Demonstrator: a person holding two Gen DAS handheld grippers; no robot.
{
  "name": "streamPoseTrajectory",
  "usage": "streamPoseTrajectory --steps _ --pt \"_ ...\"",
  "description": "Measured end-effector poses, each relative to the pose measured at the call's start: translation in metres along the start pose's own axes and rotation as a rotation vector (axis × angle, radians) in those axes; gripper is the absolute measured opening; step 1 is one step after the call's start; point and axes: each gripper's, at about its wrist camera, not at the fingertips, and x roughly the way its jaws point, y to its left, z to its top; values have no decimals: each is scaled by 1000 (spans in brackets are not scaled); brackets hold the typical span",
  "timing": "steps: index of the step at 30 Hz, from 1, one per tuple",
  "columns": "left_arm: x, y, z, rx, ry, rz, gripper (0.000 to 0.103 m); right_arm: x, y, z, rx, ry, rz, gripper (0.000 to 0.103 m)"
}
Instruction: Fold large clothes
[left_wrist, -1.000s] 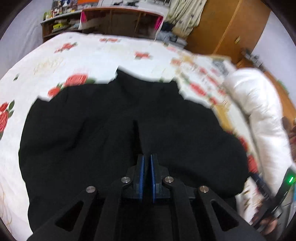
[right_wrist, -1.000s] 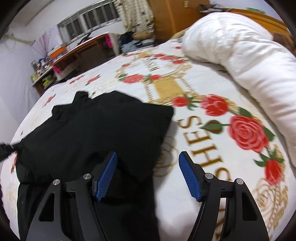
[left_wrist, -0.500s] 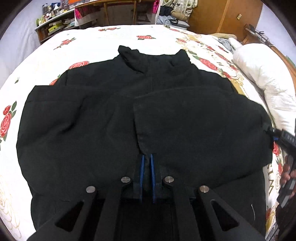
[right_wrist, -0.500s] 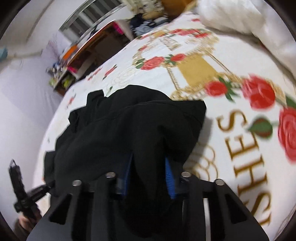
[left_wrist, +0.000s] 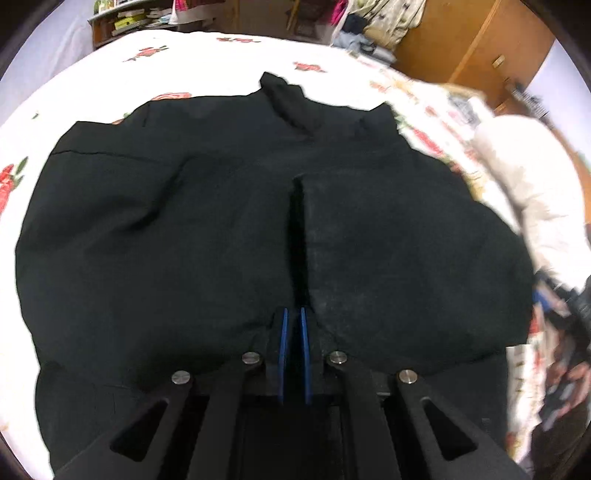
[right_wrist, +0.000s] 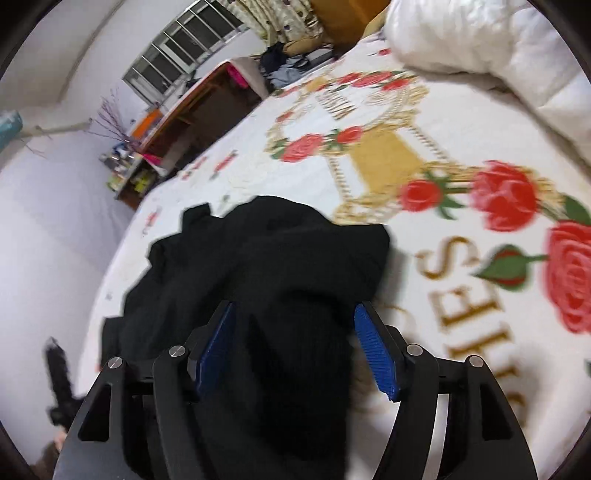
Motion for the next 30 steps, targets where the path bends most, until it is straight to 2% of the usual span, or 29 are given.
streamPoseTrajectory --steps 1,3,5,7,9,13,15,17,18,20,22,23,24,27,30 --pt "1 0 2 -11 16 -29 8 -3 -2 -3 9 -1 0 67" --pt "5 0 6 -39 48 -36 8 -9 -10 -11 53 4 13 67" --pt "-2 -1 7 -72 23 -39 8 -12 -15 -16 91 2 30 67" --pt "-16 -4 4 -68 -25 -26 18 -15 -17 -24 124 -3 67 67" --pt "-28 -3 -1 -70 -56 -18 43 -14 -16 -29 134 3 76 67" --pt "-52 1 -9 -66 -107 -68 57 -15 -6 -34 103 5 78 67" --pt "-57 -6 -7 -28 -118 -116 59 -16 -1 -35 85 2 78 67" --pt "-65 -8 -10 -26 -121 -133 60 -15 3 -35 73 3 69 67" --pt "-67 -10 -10 -18 -131 -158 65 -15 7 -35 61 2 60 67" --pt "-67 -16 -8 -3 -126 -194 66 -15 9 -36 48 -2 66 67" --pt "-71 -20 -8 -18 -123 -265 68 -14 11 -36 51 -5 63 67" --pt "-74 -24 -9 -3 -121 -306 76 -14 11 -36 57 -7 72 67" --pt "-73 -28 -9 17 -117 -296 85 -15 13 -37 58 -10 79 67" --pt "-53 -36 1 58 -75 -184 86 -13 18 -37 25 -6 59 67" --pt "-10 -43 18 51 46 -170 85 -14 18 -38 24 -8 57 67"
